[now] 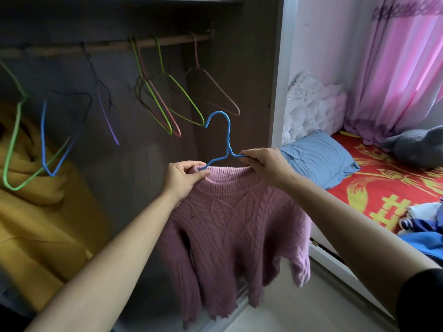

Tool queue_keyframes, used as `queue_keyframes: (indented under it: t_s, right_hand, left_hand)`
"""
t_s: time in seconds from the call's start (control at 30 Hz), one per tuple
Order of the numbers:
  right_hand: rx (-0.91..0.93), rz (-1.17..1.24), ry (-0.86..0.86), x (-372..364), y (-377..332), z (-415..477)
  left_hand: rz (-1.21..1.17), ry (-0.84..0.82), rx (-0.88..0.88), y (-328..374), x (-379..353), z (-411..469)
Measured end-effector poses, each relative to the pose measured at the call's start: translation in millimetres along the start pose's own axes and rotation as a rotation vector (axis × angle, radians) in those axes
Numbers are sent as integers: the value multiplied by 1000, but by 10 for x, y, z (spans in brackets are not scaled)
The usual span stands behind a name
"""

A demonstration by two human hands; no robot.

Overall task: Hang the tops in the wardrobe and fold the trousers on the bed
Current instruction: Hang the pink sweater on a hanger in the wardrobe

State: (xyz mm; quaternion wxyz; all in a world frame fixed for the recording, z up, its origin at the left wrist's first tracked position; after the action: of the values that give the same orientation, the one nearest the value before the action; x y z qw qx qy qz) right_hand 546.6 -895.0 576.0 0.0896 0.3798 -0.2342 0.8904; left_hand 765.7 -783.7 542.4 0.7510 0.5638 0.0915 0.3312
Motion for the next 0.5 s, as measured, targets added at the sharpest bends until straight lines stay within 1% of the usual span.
queue_keyframes:
  t_s: [0.07, 0.2, 0.27, 0.37, 0.43, 0.5]
  right_hand:
    - [26, 11, 1, 35, -45, 10]
    - [-8, 87, 3, 96, -153, 89]
    - [0, 41, 16, 136, -184, 155]
    - [-34, 1, -75, 163, -226, 258]
    - [-30, -21, -37, 169, -305, 306]
    - [-3, -62, 66, 165, -398, 310]
  left_hand:
    - [-3, 7, -31, 69, 50, -1]
    - [-28, 50, -115, 244, 264, 46]
    - [-38, 97, -170, 346, 416, 111]
    - [-50, 137, -225, 461, 625, 204]
    - [-27, 127, -234, 483, 711, 243]
    - [40, 104, -259, 495, 772, 283]
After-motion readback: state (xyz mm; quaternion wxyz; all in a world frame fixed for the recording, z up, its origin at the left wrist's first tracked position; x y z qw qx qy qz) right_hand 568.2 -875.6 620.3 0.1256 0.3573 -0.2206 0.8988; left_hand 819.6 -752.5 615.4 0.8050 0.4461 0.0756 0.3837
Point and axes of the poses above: each hand's wrist, its own z-axis towards the middle knuckle, its own x-axis out of the back of the hand, y = z × x, the point moved 3 cm from there along z, towards the middle knuckle
